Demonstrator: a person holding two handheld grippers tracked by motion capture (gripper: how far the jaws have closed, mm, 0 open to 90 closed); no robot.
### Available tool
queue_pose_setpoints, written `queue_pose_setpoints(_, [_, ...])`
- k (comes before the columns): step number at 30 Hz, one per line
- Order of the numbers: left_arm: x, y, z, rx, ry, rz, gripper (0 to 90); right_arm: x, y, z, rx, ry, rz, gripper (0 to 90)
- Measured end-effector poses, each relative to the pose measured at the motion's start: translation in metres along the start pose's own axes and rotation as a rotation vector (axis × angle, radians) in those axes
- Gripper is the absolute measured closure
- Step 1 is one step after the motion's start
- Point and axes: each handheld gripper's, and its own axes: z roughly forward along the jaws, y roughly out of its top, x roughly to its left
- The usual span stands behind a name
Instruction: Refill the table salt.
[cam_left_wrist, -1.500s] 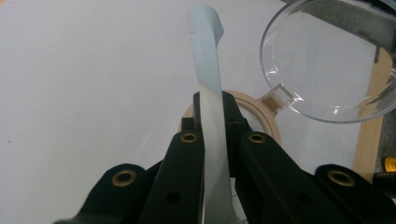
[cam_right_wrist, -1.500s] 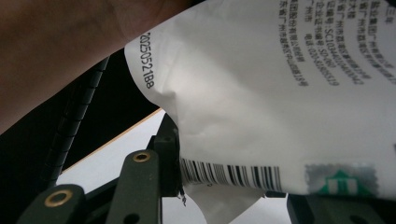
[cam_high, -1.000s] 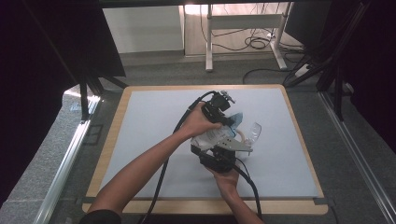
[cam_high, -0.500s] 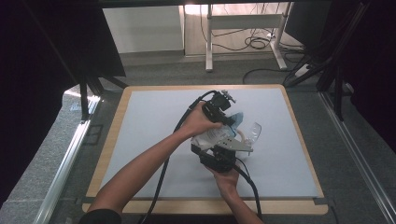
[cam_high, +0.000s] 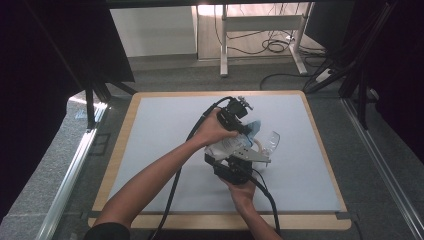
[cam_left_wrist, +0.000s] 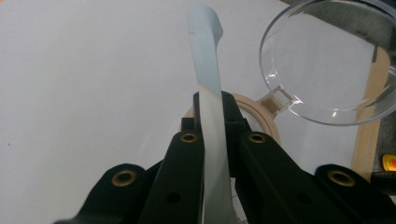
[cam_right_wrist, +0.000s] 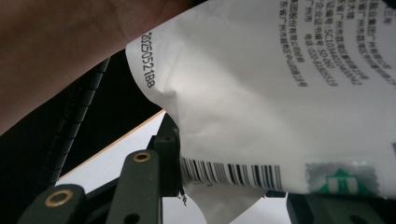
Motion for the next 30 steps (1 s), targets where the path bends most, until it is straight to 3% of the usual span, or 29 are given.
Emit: queue_pose_setpoints(30, [-0.0009,0.0067,0.0033,0.023,-0.004,0.017,89.9,-0.0021,0.0007,-0.0008,-0.02,-0.012,0.01,60.7])
